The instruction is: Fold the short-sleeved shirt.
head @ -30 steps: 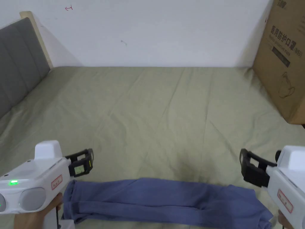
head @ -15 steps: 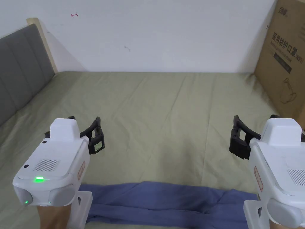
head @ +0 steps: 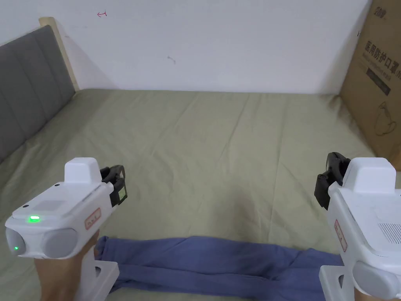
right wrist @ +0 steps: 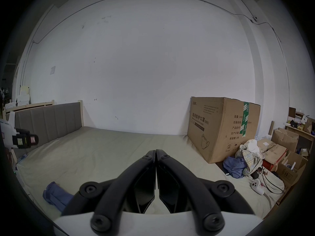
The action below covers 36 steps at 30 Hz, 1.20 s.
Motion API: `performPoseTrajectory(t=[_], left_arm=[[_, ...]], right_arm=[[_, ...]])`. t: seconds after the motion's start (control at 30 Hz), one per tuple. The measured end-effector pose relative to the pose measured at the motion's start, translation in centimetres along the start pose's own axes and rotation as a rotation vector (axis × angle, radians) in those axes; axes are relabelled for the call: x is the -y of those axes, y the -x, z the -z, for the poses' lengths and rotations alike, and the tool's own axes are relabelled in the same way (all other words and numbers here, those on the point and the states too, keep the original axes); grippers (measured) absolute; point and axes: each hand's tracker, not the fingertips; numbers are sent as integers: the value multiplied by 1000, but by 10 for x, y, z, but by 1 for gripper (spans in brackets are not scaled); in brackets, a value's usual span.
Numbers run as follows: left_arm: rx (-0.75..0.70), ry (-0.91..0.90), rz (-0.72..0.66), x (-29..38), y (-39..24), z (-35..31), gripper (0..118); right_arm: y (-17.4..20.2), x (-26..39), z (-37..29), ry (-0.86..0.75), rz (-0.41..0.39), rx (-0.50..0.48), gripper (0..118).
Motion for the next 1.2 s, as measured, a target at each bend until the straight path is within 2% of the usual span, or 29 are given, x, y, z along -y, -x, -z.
performPoseTrajectory(t=[0.23,0.43,0.47,0.5,0.53,0.6,0.63,0.67,0.7,0.73,0.83,0.9,1.0,1.07,1.1,1.13,1.2], left_arm=[[178,332,-263,33,96,48,0],[158,514,-386,75,156,66,0],[169,540,-404,81,160,65,3],[176,547,-419,87,166,67,8],[179,559,-429,92,171,69,23],[185,581,-454,103,177,72,67],[191,597,-466,108,179,75,78],[189,622,-478,114,181,79,83],[173,635,-477,119,180,81,83],[182,642,-470,123,181,84,93],[203,675,-457,134,177,93,92],[214,708,-472,141,175,100,88],[219,729,-462,155,179,117,62],[205,712,-431,157,174,120,52],[204,705,-433,156,169,118,43],[197,702,-431,156,166,118,27],[212,700,-430,156,163,119,14]], right_arm=[[3,4,9,36,-11,-9,0],[8,14,18,78,-24,7,0],[9,16,21,85,-29,8,0],[10,17,23,94,-35,10,0],[11,19,25,101,-36,12,0],[12,22,28,113,-34,12,0],[14,23,28,119,-35,13,0],[15,24,29,125,-36,15,0],[16,25,30,129,-38,15,0],[16,27,30,134,-40,15,0],[18,29,30,147,-49,18,0],[18,30,31,157,-56,21,0],[16,31,31,166,-58,28,0],[13,32,30,170,-61,33,0],[12,32,30,172,-62,35,0],[11,32,29,175,-63,38,0],[6,34,29,177,-61,42,0]])
